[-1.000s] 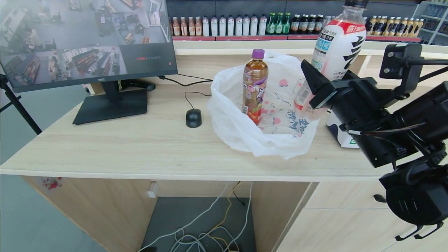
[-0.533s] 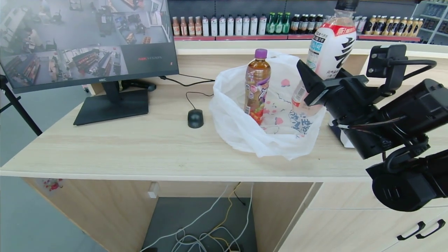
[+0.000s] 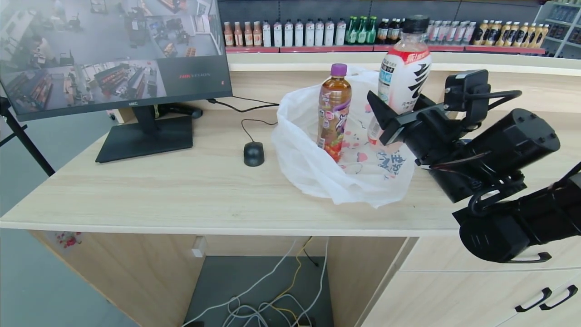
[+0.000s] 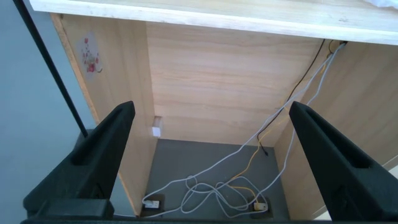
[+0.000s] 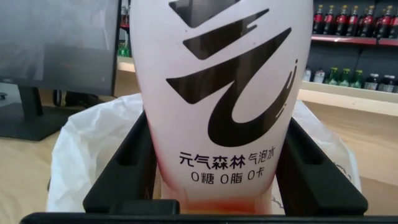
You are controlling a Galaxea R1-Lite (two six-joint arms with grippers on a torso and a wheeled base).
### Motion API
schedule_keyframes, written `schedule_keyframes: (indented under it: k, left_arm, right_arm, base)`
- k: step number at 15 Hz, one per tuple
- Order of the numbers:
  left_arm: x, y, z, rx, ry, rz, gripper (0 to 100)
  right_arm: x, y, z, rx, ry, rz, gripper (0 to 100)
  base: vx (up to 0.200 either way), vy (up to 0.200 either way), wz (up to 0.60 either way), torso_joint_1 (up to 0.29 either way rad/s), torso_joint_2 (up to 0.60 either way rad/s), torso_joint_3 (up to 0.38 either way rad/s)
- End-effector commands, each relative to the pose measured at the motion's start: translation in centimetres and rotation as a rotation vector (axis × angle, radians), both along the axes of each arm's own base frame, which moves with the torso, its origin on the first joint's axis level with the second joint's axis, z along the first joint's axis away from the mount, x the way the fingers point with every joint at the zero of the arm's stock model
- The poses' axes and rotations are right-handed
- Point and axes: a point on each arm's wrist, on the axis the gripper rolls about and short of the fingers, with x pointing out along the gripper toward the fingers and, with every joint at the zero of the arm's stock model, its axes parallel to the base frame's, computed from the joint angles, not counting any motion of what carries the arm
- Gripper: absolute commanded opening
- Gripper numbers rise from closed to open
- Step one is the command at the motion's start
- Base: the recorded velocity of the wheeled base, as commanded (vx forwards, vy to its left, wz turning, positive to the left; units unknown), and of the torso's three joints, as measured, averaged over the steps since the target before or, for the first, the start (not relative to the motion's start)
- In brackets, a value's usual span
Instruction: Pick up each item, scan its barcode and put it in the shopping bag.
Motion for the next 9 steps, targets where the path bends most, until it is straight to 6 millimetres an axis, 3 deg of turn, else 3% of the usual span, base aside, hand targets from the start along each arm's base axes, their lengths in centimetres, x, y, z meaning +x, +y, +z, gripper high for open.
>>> schedule_keyframes:
  k: [1,9]
  left_arm:
    - [0.0,0.0,0.0,0.000,-0.001,0.000,100]
    - [0.0,0.0,0.0,0.000,-0.001,0.000,100]
  right_arm:
    - [1.2,-0.3,-1.5,-0.011,0.041,-0.018,0]
    - [3.8,-1.0,-4.0,-0.006,0.099,-0.046,0]
  base:
    - [0.000,0.000,0.00,0.000,0.00,0.000]
    - [0.000,0.000,0.00,0.000,0.00,0.000]
